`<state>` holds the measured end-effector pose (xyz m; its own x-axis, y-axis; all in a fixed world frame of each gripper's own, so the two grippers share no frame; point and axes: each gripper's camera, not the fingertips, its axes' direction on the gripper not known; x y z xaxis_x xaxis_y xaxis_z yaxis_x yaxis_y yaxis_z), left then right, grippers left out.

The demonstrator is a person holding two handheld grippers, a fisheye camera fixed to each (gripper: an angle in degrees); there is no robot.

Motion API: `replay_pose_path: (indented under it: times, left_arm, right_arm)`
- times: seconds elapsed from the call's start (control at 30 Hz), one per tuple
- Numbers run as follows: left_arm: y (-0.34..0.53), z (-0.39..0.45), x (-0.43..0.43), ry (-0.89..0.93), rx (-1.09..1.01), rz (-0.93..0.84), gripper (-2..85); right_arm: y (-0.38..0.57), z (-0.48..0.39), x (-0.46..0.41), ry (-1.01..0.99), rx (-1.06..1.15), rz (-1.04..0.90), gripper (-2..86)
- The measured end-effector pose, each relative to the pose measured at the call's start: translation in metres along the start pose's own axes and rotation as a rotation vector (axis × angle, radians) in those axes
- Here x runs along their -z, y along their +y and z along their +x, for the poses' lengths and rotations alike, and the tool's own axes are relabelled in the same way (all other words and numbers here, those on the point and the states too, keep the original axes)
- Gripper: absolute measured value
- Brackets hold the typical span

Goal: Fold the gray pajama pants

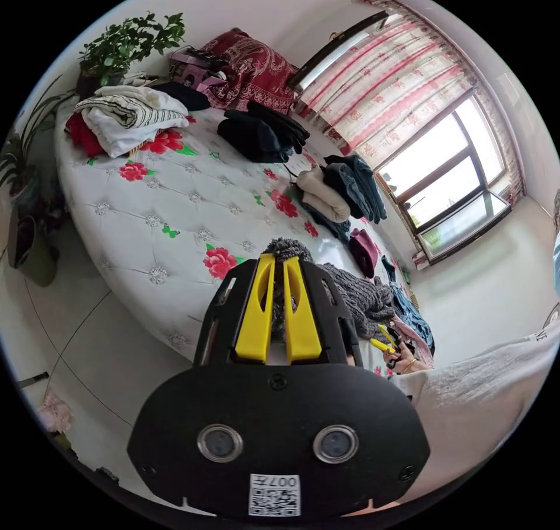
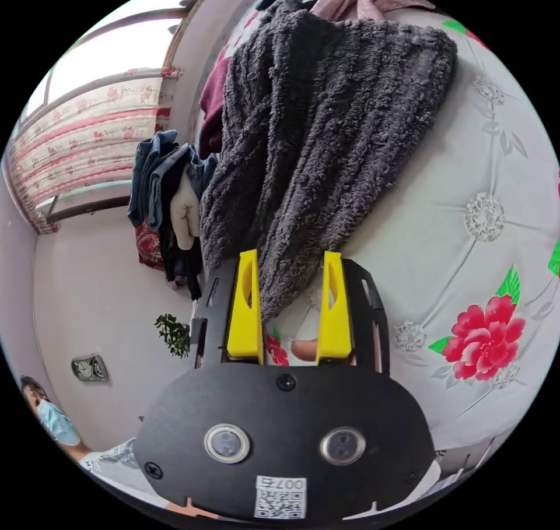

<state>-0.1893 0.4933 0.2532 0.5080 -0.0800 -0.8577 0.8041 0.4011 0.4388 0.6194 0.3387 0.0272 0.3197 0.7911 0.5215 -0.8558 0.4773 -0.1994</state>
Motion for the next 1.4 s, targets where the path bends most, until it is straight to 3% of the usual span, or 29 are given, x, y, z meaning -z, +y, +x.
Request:
replay_pose_path:
  times: [0.23,0.47,0.57,0.67,0.8,0.93,1.0,1.07,1.23,1.4]
  left_arm:
    - [-0.084,0.014,-0.021,0.067,-0.083,0.031,-0.5]
    - [-0.184,0.158,0.005,0.210,-0.542,0.220,-0.5]
    - [-0.167,0.187,0.031,0.151,-0.724,0.259,-0.5]
    - [-0.128,0.177,0.032,0.020,-0.807,0.184,-0.4]
    - [-0.059,0.112,-0.030,-0.196,-0.665,-0.169,-0.2]
    - [0.014,0.041,-0.128,-0.303,-0.434,-0.505,0.2]
    - [0.031,0.040,-0.153,-0.338,-0.417,-0.558,0.3]
    - [0.036,0.047,-0.162,-0.361,-0.421,-0.537,0.5]
    - [0.035,0.057,-0.180,-0.385,-0.369,-0.512,1.6]
    - [0.034,0.071,-0.195,-0.384,-0.344,-0.506,3.0]
  right_arm:
    - [-0.040,-0.031,0.032,-0.101,-0.005,0.109,2.6]
    - [-0.005,-0.197,0.177,-0.107,0.577,0.387,0.4]
    - [0.058,-0.230,0.236,-0.052,0.799,0.503,0.5]
    - [0.112,-0.234,0.251,0.074,0.907,0.466,0.9]
    - [0.143,-0.195,0.189,0.315,0.822,0.190,2.3]
    - [0.146,-0.075,0.075,0.598,0.408,-0.144,6.4]
    - [0.144,-0.046,0.062,0.590,0.314,-0.172,7.9]
    - [0.132,-0.034,0.076,0.514,0.271,-0.077,9.1]
    - [0.089,-0.034,0.096,0.500,0.319,0.105,9.7]
    - [0.061,-0.036,0.035,0.655,0.417,-0.049,9.8]
